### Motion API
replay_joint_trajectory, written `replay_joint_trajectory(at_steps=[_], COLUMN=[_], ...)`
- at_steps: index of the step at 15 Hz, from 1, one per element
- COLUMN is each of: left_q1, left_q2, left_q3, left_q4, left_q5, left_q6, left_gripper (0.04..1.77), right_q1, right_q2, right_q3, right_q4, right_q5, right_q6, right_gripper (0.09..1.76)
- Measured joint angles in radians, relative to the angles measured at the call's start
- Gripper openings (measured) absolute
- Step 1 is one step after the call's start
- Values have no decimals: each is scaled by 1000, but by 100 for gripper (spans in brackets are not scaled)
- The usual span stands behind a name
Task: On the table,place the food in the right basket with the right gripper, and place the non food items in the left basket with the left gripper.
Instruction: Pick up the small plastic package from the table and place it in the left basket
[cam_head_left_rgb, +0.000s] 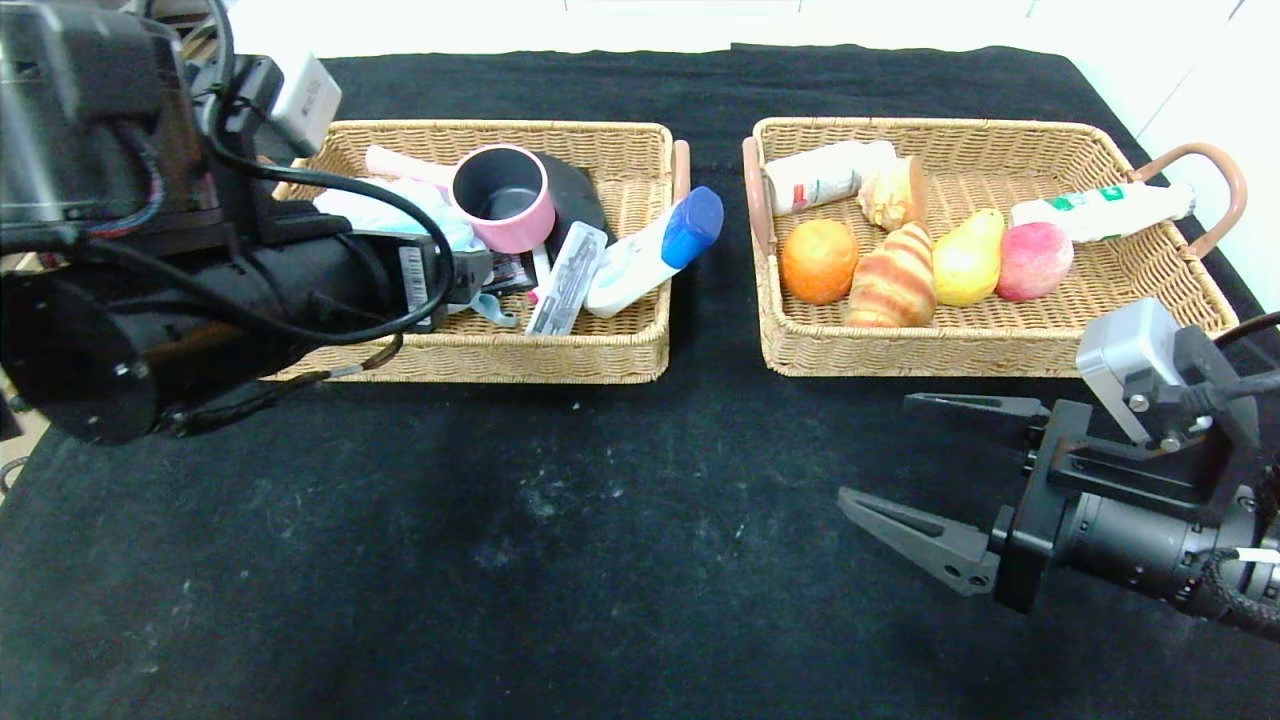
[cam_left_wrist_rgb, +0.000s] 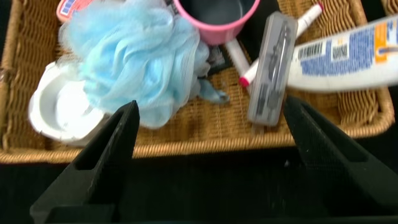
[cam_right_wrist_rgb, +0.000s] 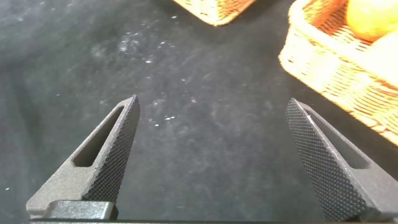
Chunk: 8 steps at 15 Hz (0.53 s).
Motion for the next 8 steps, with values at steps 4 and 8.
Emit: replay_joint_trajectory(at_steps=[4,8], left_q1=[-2,3], left_q2=[-207,-440], left_q3=[193,300], left_q4=[27,216], left_q5=[-29,-97], left_q6=[10,9], left_gripper=[169,170], right_q1=[-83,-237], right_q2=[-20,-102], right_q3=[1,39], right_q4=[-56,-21], right_q5=[0,3], right_q6=[11,54], right_gripper=[171,171])
